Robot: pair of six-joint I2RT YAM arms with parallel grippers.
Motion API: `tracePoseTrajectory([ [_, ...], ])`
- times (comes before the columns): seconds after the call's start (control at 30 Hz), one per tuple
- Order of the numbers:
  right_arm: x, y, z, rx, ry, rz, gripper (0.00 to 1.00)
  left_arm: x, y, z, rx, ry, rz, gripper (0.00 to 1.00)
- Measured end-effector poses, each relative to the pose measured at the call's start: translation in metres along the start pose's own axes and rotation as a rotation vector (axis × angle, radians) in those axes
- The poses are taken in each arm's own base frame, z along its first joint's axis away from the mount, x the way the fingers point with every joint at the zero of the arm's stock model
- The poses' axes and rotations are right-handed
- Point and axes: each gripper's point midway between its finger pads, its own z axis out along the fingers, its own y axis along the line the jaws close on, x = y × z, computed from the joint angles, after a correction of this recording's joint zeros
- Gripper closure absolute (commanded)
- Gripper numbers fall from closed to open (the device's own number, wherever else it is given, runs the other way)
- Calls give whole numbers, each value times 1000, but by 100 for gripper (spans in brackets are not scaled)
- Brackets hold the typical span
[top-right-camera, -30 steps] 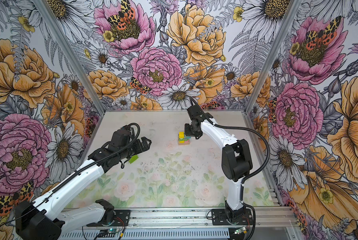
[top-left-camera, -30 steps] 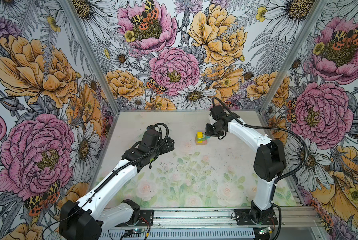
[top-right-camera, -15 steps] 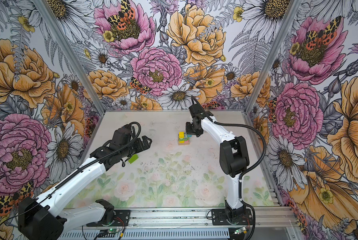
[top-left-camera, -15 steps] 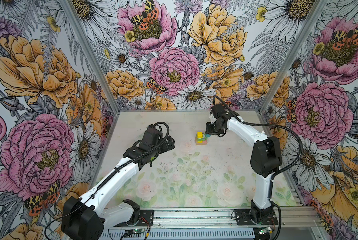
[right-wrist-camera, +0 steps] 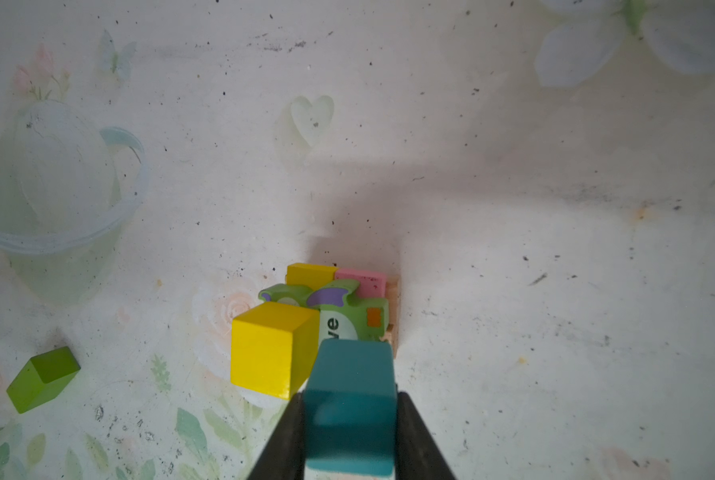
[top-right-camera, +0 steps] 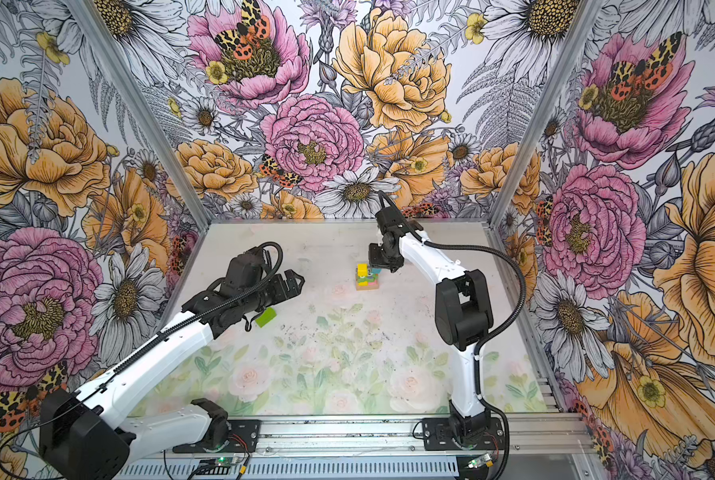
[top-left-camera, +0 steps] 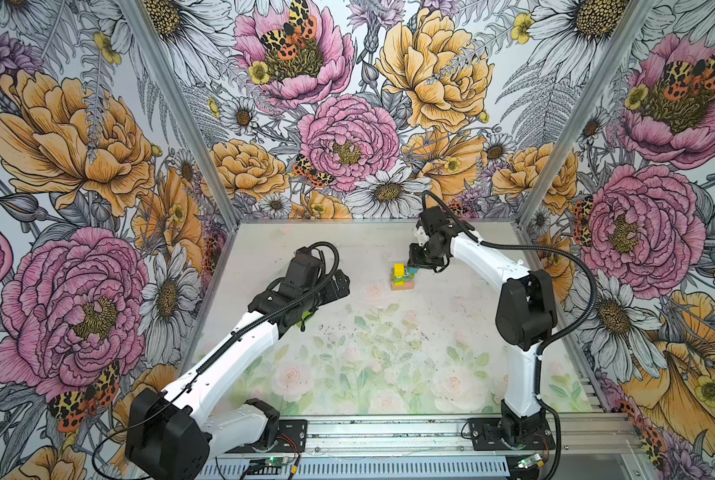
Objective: Build the wood block tower
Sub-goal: 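Lower the teal cube beside the yellow cube onto the owl block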
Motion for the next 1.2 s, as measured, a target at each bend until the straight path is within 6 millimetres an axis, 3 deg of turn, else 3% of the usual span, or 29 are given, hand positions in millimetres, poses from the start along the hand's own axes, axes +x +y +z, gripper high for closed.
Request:
tracePoseTrajectory([
  [1.2,-1,-1,16,-3,24,2,68,-2,3,2,-6,1,0,1],
])
